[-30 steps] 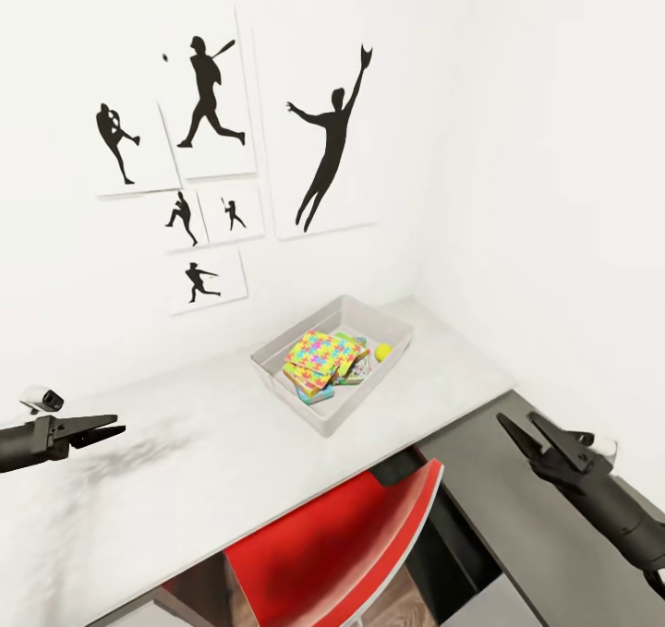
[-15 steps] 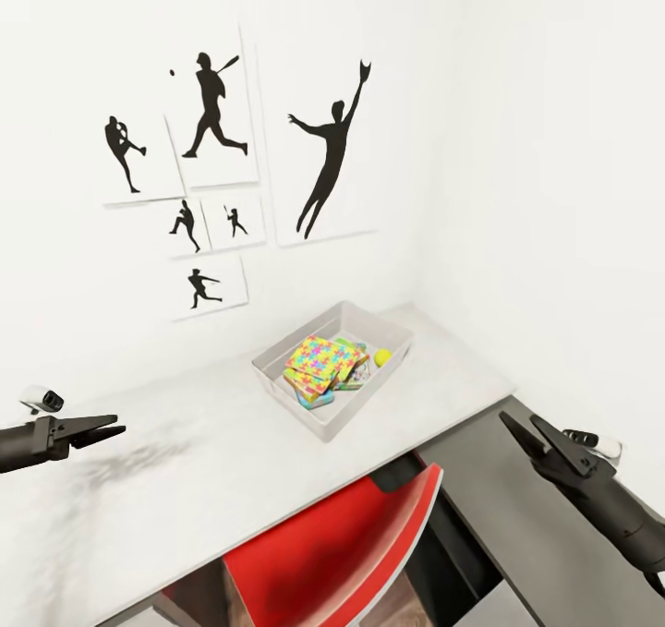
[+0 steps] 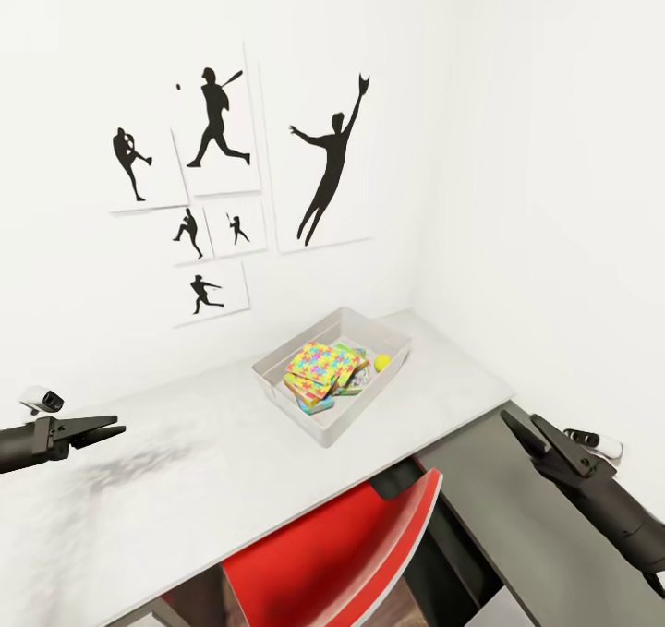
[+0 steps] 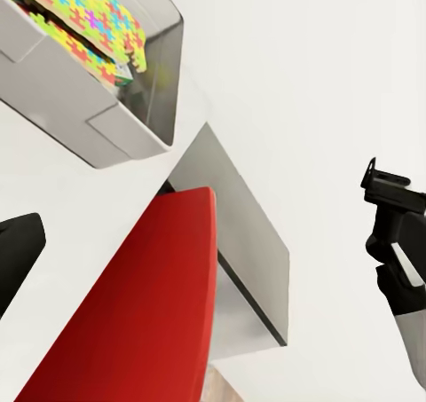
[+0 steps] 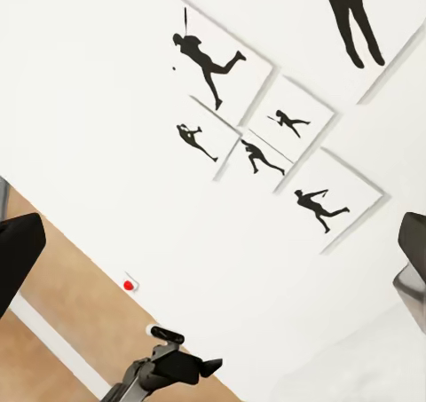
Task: Put all the toys in the child's room - the three board games (two on the bed and one on the table), the two jigsaw puzzles on the table, and the tennis ball on the table - inside the toy box on the table in the child's room.
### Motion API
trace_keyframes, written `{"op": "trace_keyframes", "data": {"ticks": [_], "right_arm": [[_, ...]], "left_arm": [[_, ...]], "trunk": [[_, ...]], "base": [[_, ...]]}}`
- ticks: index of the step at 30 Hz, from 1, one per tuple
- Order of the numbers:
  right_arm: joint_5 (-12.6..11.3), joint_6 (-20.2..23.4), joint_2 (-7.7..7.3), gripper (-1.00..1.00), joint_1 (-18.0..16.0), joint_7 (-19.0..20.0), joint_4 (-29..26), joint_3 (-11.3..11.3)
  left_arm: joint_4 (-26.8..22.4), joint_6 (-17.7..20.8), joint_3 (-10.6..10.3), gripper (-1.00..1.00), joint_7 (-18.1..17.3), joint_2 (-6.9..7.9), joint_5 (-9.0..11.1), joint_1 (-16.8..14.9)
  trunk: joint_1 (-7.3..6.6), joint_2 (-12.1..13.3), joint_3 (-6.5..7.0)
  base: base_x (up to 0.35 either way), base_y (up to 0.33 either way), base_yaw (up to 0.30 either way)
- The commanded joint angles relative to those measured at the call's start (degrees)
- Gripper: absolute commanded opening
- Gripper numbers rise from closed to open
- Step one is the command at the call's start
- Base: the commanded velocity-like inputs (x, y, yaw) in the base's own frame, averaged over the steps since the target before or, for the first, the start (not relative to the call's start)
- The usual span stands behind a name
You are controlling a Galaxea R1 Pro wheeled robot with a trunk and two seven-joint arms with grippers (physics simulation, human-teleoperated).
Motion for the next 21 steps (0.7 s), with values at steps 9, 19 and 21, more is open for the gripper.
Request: {"op": "trace_keyframes", "data": {"ticks": [9,19,21], "right_arm": [[3.2,0.0,-0.01,1.00,0.0,0.5,0.0,0.0],[4.1,-1.0,-0.01,1.00,0.0,3.2,0.0,0.0],[4.2,-1.2,-0.01,1.00,0.0,3.3,0.0,0.0]], "left_arm": [[0.1,0.6,0.0,1.00,-0.2,0.01,-0.1,0.0],[0.2,0.6,0.0,1.00,-0.2,0.02,-0.1,0.4],[0.2,0.6,0.0,1.00,-0.2,0.02,-0.1,0.4]], "trunk": [[0.04,-0.1,0.71],[0.04,-0.1,1.64],[0.04,-0.1,1.83]], "base": [[0.000,0.000,0.000],[0.000,0.000,0.000],[0.000,0.000,0.000]]}}
